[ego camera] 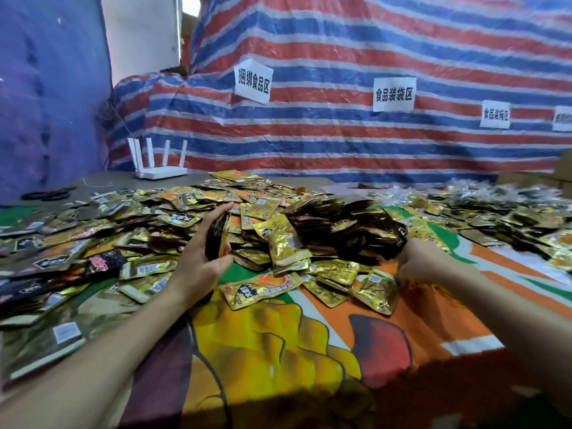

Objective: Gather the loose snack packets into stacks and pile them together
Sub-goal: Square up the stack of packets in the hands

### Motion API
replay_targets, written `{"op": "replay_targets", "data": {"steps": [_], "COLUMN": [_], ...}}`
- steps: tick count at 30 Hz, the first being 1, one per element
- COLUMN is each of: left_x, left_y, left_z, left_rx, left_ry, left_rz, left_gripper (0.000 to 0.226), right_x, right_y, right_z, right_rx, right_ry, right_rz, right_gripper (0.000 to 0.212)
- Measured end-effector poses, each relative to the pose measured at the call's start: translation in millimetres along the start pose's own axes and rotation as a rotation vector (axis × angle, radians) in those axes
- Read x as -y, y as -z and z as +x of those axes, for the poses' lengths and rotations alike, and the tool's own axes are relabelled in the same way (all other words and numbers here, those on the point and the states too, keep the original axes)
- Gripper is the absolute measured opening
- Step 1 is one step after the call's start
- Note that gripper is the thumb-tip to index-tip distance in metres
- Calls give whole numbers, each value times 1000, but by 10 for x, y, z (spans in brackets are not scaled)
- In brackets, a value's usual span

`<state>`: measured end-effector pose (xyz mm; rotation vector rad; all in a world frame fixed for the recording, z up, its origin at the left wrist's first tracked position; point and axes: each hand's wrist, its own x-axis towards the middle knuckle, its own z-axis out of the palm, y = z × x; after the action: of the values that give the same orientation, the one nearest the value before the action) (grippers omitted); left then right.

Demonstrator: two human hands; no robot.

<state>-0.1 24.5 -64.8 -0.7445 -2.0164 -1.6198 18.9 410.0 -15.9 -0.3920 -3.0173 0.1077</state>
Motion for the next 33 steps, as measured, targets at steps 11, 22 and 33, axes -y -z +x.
{"op": "replay_targets", "data": {"steps": [11, 22, 33], "left_x": [-43, -104, -201], "left_y": [13, 37, 124], "left_z": [6, 18, 52], "left_rx": [-22, -91, -144], "left_ry": [27, 256, 638], "left_rz": [-88, -345, -574], "left_gripper": [84, 85, 35], "right_x": [-33, 1044, 2427], "right_y": [204, 644, -46], "right_z": [62, -152, -225], "right_rx": [-234, -447, -25], "right_ry": [-113, 269, 660], "right_rz": [120, 265, 1021], "right_gripper": [21, 16, 12]}}
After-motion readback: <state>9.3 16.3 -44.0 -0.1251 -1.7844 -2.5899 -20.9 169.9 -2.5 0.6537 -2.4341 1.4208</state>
